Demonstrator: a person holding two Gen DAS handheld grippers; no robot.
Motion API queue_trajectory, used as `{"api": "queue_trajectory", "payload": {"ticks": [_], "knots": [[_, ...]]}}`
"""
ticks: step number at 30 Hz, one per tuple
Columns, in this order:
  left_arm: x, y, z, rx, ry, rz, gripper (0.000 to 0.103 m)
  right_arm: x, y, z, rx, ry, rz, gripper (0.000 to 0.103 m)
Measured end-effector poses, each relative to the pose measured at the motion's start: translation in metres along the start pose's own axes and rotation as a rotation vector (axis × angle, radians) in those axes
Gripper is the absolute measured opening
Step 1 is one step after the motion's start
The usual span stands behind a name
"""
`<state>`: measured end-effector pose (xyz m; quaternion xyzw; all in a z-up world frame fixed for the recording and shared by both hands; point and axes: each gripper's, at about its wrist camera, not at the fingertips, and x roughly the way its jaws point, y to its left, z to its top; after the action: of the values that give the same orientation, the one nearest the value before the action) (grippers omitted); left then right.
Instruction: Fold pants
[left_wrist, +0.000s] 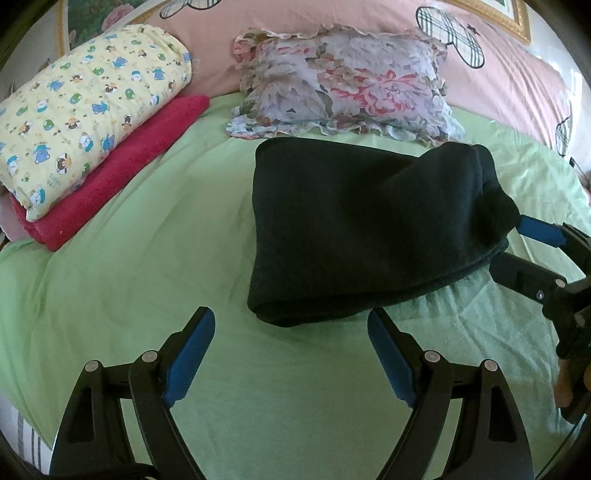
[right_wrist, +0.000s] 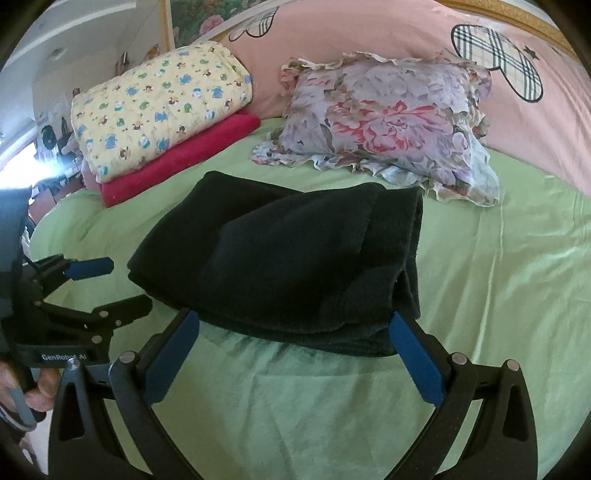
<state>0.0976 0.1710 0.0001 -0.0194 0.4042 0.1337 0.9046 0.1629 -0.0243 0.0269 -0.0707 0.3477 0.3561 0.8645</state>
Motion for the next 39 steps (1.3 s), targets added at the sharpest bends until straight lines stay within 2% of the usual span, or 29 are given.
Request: {"api": "queue_trajectory", "payload": {"ticks": [39], "knots": [[0.000,-0.002,0.013,0.023,-0.014,0.036,0.086,-0.002,-0.001,0.020,-0.046,-0.007,-0.018,0.102]]}}
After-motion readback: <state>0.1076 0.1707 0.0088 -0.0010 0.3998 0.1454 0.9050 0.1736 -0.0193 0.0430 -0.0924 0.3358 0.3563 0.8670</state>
